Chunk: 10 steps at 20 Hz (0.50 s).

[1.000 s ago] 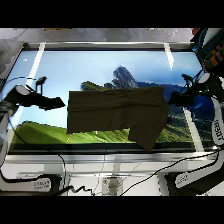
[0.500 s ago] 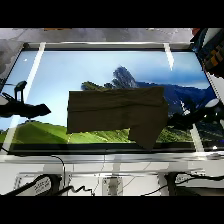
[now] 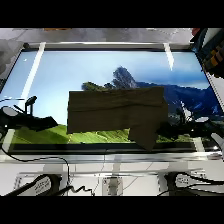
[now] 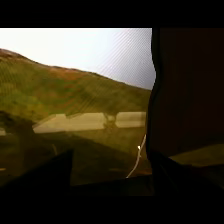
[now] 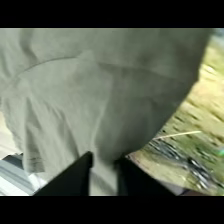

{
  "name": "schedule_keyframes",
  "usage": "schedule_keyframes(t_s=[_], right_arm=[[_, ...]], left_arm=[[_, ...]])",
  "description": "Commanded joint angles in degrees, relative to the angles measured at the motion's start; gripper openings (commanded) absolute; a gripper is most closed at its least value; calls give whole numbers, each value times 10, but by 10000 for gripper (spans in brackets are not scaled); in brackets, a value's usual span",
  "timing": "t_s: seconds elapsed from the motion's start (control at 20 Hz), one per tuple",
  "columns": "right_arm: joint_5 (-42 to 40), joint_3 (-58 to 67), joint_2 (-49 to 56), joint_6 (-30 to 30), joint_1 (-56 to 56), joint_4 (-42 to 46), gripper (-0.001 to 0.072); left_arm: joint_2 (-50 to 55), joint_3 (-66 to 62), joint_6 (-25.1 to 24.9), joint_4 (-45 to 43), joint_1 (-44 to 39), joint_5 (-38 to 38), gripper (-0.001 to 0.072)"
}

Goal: Fold the clothes and pants, and hang the long-sleeved shirts on hangers.

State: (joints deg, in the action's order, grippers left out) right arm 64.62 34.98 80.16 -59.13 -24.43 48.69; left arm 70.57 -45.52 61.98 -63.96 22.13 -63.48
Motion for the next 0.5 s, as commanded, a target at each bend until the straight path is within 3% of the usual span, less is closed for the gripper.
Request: schedule_keyframes(t_s=[0.0, 0.05, 0.1, 0.15, 0.45], right_arm=[[-43, -15, 0, 29, 23, -8, 165], [-42, -15, -1, 33, 24, -9, 158], [-42, -15, -3, 34, 24, -5, 37], [-42, -15, -8, 35, 24, -2, 15], [-41, -15, -42, 35, 24, -4, 15]], left_arm=[[0, 25, 0, 20, 1, 2, 546], [0, 31, -1, 28, 0, 2, 546], [0, 36, -1, 34, 0, 3, 546], [0, 41, -1, 34, 0, 3, 546], [3, 99, -50, 132, -2, 44, 546]])
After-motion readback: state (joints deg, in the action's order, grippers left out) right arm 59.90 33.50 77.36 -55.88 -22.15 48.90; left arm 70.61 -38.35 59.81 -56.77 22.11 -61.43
